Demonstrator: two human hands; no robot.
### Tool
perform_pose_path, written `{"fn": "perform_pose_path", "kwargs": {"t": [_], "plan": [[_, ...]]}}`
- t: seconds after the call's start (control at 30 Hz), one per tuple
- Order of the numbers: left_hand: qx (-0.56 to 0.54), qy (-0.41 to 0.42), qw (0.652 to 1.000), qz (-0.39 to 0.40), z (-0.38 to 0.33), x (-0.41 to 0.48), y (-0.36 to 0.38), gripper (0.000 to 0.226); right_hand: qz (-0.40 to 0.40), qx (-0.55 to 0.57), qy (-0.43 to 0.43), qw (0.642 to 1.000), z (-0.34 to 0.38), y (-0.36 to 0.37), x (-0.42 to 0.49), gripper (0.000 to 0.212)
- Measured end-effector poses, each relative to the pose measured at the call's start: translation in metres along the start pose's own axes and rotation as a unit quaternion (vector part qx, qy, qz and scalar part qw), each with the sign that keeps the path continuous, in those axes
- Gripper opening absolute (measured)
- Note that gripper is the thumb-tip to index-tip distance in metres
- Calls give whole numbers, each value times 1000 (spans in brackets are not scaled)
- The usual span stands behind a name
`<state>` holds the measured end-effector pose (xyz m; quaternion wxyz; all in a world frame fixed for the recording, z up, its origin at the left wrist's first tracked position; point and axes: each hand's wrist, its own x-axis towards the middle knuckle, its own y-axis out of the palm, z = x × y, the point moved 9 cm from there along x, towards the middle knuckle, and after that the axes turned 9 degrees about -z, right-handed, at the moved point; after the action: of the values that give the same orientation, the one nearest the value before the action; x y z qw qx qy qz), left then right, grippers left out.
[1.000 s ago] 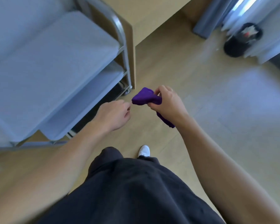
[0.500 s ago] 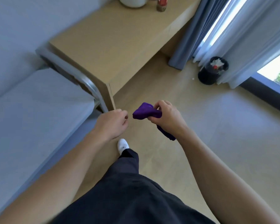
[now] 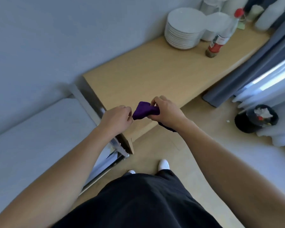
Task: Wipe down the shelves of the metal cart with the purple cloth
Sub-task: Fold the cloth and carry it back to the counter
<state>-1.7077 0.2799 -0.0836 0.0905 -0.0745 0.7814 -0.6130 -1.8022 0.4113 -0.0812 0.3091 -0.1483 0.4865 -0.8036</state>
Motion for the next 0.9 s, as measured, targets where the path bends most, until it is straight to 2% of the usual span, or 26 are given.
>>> {"fn": "perform_pose_path", "kwargs": {"t": [0.13,0.3,0.37,0.5,0.6,0.67,0.73,0.83,0.9], "plan": [[1,-95,995,1,21,17,11,17,79,-31,-101,991,8,31,56,41],[-29,-222,974,-17,35,21,31,17,166,-61,-237,955,14,68,93,39],[-43,-261,964,-23,36,21,38,18,181,-71,-268,944,13,78,98,44],[-93,-309,946,-36,43,27,53,23,214,-65,-246,943,2,78,112,57],[-120,-330,936,-35,47,35,64,37,189,-117,-209,952,-20,70,126,54],[-126,-345,930,-13,49,38,73,45,202,-146,-195,949,-34,70,131,52],[-136,-345,929,-5,48,42,77,40,222,-141,-191,946,-39,73,133,48],[-149,-331,931,-43,46,45,73,21,223,-126,-201,945,-34,75,133,37],[-157,-335,927,-56,45,47,70,11,253,-93,-181,946,-33,77,134,28]]}}
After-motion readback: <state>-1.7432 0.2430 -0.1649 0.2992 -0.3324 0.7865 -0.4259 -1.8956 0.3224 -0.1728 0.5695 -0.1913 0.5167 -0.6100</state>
